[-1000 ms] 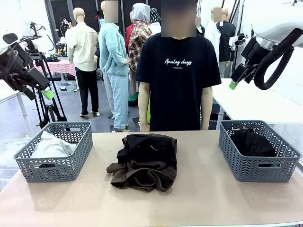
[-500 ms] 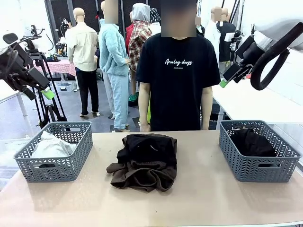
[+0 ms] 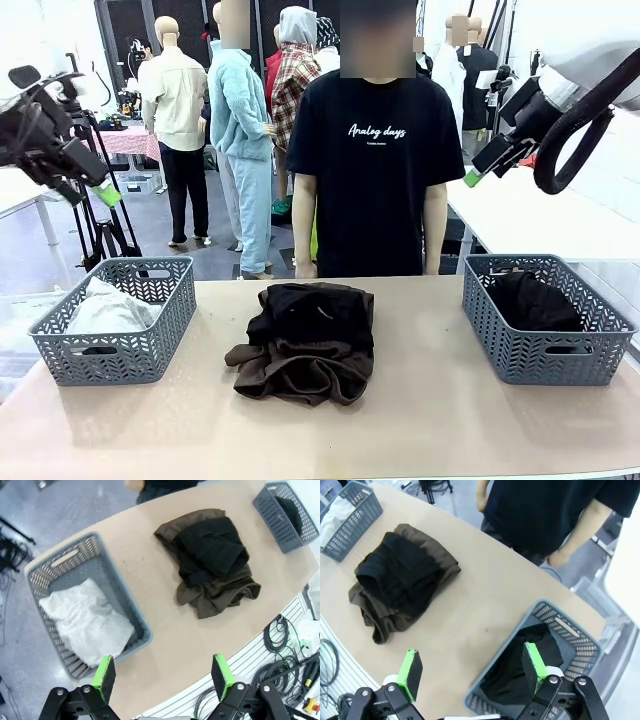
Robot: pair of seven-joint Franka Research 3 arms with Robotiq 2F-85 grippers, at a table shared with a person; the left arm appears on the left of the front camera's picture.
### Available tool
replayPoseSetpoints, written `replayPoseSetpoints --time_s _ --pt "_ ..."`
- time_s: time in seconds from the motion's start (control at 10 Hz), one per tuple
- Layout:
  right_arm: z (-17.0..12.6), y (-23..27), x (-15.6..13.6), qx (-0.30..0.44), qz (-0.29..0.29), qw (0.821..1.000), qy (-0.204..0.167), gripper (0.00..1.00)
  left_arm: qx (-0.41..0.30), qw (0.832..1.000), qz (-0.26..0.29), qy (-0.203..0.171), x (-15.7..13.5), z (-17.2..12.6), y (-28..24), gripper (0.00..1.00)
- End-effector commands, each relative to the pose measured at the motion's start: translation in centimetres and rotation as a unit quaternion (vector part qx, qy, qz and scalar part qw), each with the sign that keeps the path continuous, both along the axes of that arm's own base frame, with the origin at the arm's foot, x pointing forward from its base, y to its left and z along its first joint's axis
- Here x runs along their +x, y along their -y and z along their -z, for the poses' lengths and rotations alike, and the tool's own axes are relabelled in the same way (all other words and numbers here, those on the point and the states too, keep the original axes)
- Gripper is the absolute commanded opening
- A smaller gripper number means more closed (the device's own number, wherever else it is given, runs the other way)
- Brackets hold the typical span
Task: Sort the tops and bottoms.
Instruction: Lift clothes from the center of the table with your left hand.
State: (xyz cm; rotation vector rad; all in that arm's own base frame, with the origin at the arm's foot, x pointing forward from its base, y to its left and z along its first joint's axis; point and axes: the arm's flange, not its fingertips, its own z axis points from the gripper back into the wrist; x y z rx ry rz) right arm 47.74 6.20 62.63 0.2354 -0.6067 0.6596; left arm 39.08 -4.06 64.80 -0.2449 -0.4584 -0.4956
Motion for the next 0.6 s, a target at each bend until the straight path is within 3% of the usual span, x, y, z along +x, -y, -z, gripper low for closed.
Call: replayPoseSetpoints --time_s 0.0,0.2,0.5 --pt "-0.4 -0.2 0.3 -0.007 0.01 1.0 -0.005 1.0 -0.008 0.997 0.069 0.028 2.3 2.1 5.1 1.0" --pt "-0.4 -0.2 0.3 -0.007 0.01 1.0 -0.005 1.0 -0.009 0.994 0.113 -0.004 5.1 5.0 10.1 1.0" --pt "-0.4 -0.2 0.3 -0.007 0.01 1.0 -0.005 1.0 0.0 0.998 0.069 -0.009 7.6 9.5 15.4 1.0"
